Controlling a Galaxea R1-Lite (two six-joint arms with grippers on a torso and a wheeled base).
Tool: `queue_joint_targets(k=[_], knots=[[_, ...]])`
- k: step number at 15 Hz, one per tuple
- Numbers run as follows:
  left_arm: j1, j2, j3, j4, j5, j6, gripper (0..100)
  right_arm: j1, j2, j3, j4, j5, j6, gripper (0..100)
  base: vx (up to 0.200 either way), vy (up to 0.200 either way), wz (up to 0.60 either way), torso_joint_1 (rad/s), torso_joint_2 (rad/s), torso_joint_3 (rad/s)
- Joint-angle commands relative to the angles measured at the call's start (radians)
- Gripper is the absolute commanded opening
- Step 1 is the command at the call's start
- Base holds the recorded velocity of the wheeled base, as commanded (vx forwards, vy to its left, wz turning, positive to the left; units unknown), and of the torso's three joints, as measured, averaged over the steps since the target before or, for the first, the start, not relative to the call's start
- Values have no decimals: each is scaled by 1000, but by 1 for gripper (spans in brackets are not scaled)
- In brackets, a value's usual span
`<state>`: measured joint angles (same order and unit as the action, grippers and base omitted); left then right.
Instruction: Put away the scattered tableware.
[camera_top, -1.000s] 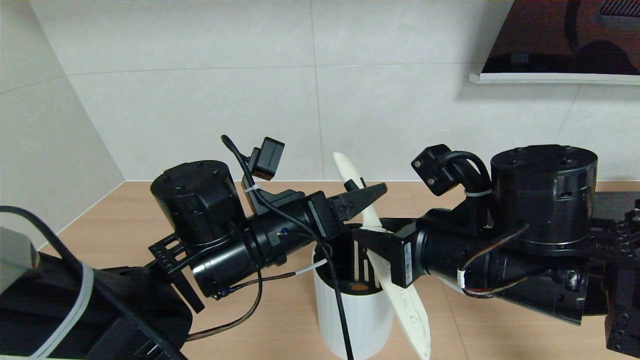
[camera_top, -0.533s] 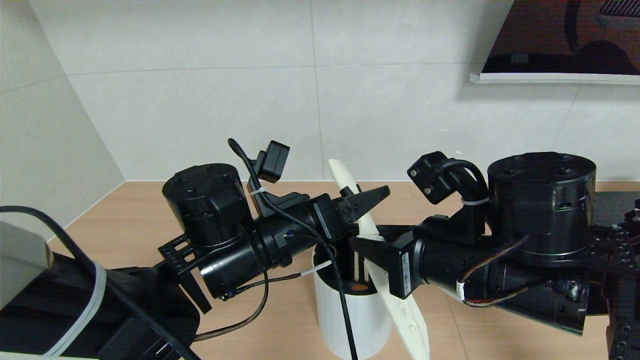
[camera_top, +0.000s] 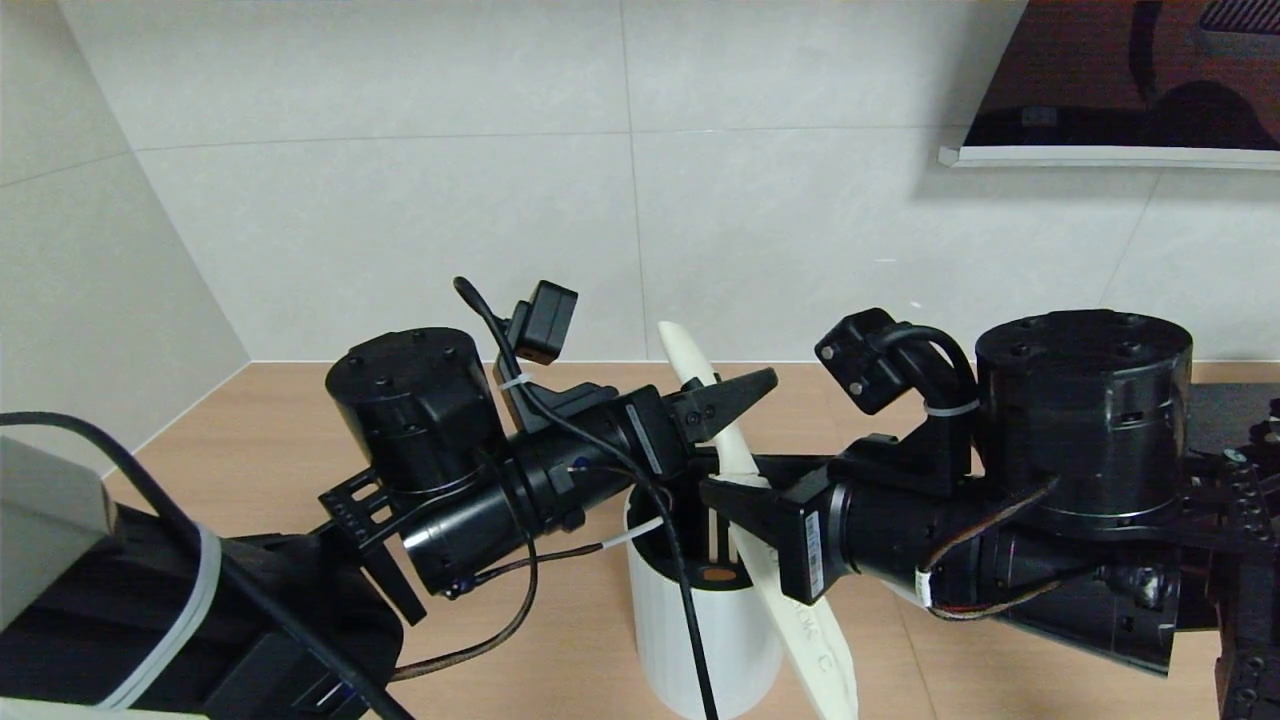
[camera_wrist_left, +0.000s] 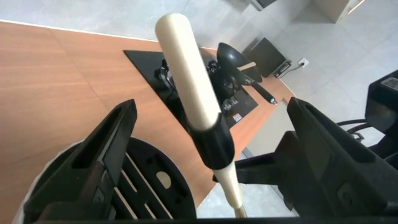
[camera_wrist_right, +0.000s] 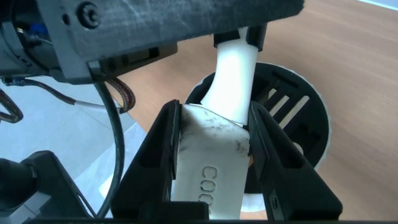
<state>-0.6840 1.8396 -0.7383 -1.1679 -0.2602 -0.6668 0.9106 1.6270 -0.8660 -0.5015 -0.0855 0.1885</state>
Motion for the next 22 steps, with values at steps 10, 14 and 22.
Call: queue_joint_targets(k=[10, 14, 22], knots=[[-2, 0, 2, -1, -4, 0, 0, -1, -7, 4, -2, 9, 0, 0, 0, 0, 0, 0, 0, 0], [-2, 1, 4, -1, -2, 0, 0, -3, -10, 2, -2, 9, 0, 0, 0, 0, 0, 0, 0, 0], [-2, -19, 8, 1, 3, 0, 0, -32, -52, 2, 0, 21, -1, 100, 0, 0, 0, 0, 0, 0]])
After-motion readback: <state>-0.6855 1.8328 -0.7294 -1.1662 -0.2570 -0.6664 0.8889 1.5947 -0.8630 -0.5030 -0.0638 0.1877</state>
